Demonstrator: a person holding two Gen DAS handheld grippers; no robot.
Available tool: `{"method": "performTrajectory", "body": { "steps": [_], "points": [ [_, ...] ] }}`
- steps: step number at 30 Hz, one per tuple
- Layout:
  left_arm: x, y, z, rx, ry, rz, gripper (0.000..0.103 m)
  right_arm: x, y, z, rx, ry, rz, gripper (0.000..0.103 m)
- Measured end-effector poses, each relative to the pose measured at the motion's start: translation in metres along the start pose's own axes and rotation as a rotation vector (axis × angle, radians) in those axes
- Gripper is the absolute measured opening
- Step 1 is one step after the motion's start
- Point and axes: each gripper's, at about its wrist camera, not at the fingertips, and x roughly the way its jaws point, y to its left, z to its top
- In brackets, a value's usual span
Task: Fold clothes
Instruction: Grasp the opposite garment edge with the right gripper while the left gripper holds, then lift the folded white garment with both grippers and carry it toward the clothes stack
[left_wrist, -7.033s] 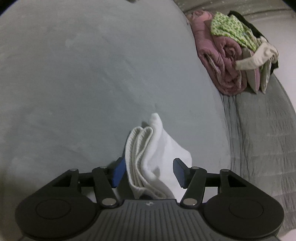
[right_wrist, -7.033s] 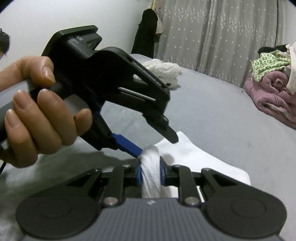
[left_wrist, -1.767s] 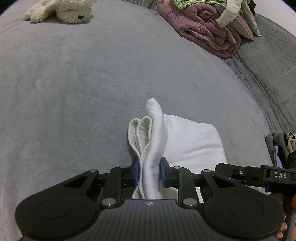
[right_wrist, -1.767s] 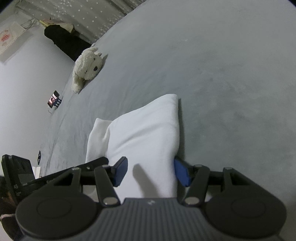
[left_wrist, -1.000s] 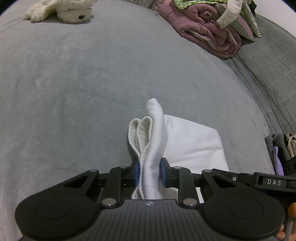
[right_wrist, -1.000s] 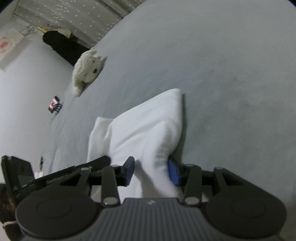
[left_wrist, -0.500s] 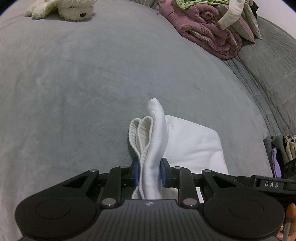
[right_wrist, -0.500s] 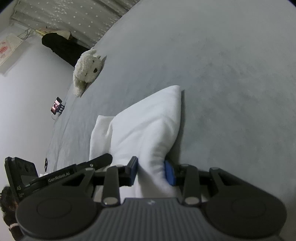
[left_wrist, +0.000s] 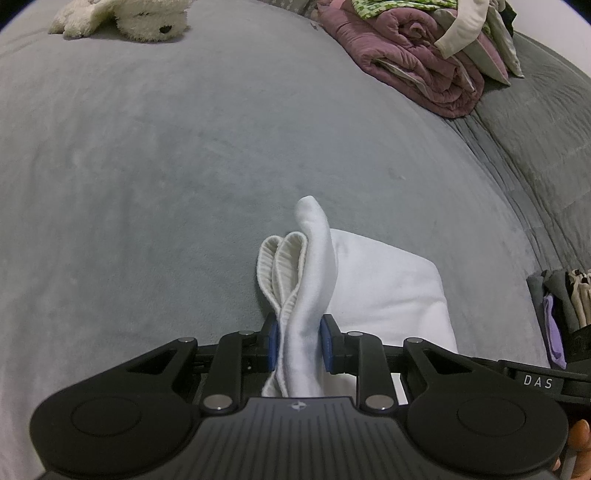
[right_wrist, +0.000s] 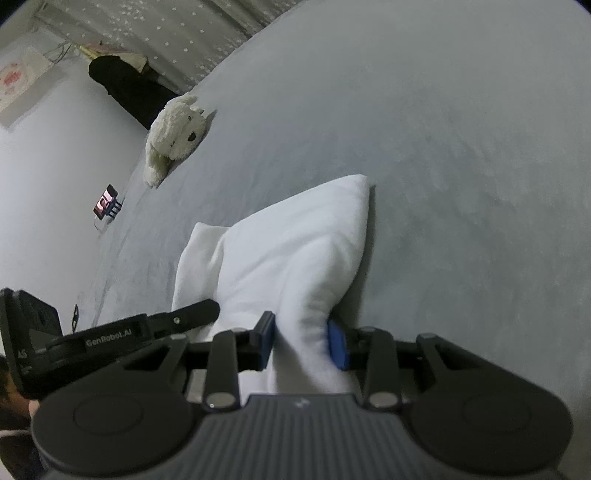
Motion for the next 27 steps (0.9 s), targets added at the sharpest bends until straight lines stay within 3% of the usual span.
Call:
{"method": "performTrajectory", "body": {
  "steps": [11,21,27],
  "points": [
    [-0.002,-0.006,-0.001,0.036,-0.01,0.025,0.023,-0.003,0.009,-0.004,-0.058,-0.038,-0.066,0.023],
    [-0.019,-0.017,-0.003,0.032,-0.024,0.026,0.016,-0.017,0.048,-0.018,-0.321,-0.137,-0.198,0.021],
    [-0.032,-0.026,-0.006,0.041,-0.046,0.021,0.016,-0.024,0.059,-0.022,-0.412,-0.19,-0.249,0.02]
  ]
}}
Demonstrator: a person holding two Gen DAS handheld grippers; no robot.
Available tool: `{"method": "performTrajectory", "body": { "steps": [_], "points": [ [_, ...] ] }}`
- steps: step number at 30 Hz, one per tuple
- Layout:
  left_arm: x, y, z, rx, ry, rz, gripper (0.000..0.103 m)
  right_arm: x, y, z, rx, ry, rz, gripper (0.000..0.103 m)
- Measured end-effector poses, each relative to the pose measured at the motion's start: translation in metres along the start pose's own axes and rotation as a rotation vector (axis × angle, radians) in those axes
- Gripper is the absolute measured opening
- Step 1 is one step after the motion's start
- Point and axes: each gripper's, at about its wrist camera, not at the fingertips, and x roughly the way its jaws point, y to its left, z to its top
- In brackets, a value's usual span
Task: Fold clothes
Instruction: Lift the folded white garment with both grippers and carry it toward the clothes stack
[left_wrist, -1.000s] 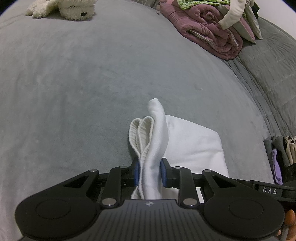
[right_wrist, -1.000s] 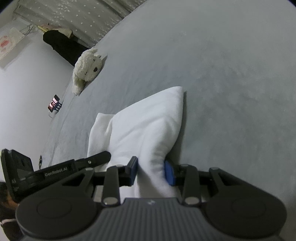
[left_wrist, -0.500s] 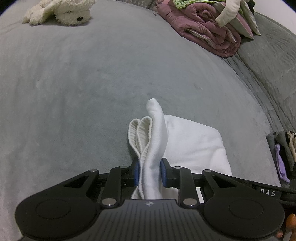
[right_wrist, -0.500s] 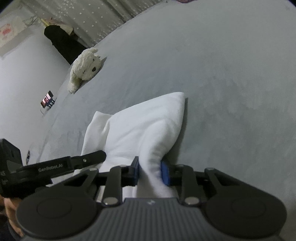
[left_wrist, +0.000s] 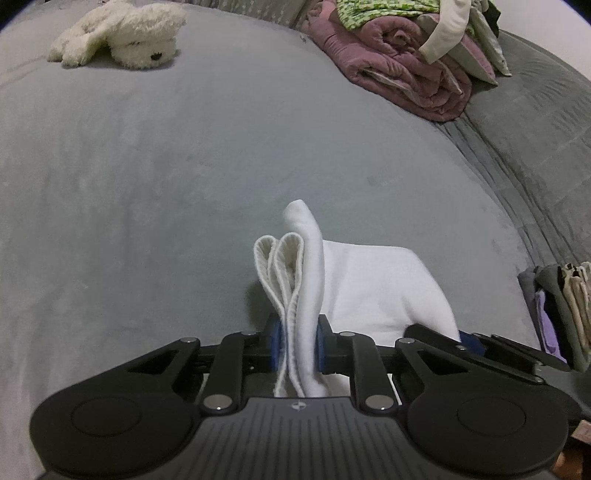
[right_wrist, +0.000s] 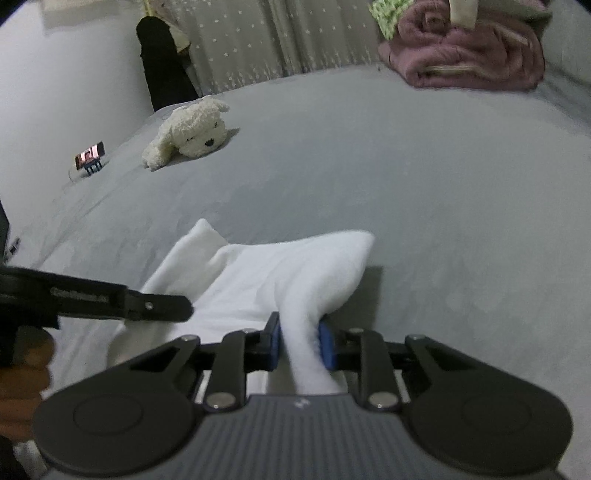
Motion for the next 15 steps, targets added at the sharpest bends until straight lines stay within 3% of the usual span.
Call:
{"method": "performTrajectory", "body": {
  "steps": [15],
  "points": [
    [-0.029,-0.011,-0.002,0.022,-0.104,0.019,0.016,-0.024,0.013,0.006,-0.068,-0.11,0.007,0.02]
  ]
}}
